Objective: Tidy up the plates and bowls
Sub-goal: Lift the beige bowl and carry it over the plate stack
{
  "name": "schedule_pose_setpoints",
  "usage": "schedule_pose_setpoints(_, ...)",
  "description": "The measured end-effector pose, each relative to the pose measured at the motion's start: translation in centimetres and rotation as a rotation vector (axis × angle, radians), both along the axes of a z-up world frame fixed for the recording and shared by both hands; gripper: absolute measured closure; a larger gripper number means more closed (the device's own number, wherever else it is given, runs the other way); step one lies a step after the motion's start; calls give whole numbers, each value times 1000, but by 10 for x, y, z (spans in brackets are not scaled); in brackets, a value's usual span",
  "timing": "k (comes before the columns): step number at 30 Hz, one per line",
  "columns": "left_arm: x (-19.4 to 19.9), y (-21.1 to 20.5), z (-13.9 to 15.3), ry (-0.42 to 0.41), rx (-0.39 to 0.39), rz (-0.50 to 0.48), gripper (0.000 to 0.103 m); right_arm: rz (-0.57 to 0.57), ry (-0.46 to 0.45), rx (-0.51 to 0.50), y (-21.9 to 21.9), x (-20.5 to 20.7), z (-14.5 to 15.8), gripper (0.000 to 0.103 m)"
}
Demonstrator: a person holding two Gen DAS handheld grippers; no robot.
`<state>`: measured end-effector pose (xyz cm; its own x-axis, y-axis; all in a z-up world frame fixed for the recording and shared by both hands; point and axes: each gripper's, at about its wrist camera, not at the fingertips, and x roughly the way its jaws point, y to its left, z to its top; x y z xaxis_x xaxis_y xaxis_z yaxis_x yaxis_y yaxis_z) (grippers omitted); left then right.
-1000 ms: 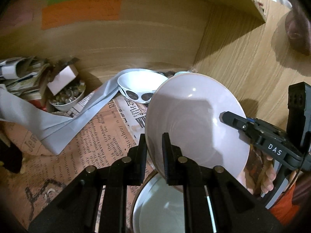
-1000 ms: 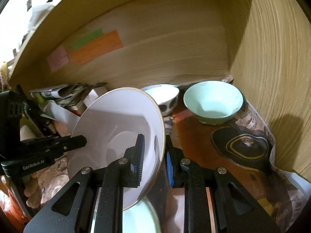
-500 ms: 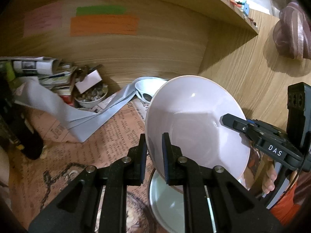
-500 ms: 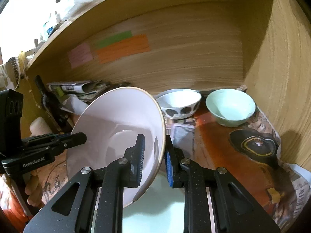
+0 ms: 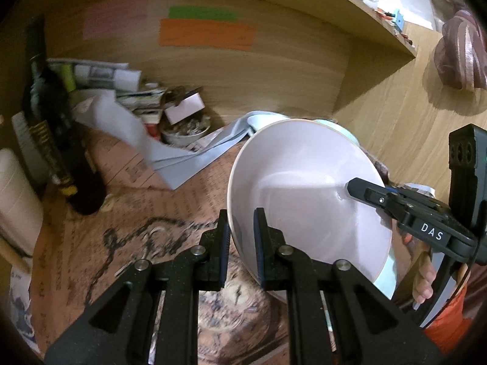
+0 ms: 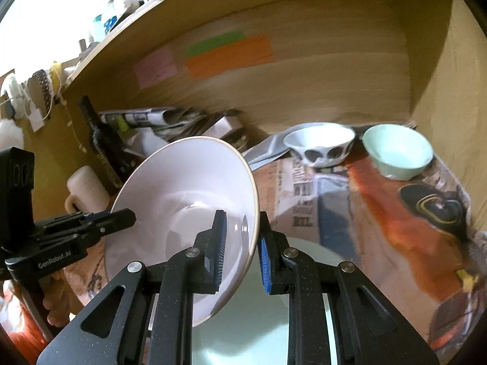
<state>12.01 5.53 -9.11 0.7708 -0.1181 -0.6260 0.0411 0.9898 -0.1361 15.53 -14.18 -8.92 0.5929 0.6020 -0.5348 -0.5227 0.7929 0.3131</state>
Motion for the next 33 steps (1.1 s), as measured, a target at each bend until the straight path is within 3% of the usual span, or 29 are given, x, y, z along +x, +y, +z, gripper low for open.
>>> schedule_pose_setpoints(20, -50, 64, -31, 62, -30, 137, 89, 131, 67, -38, 66, -24, -30, 85)
schedule_pose_setpoints(33, -63, 91, -47, 95, -59, 187, 89, 168, 128, -86, 102, -29, -44, 82)
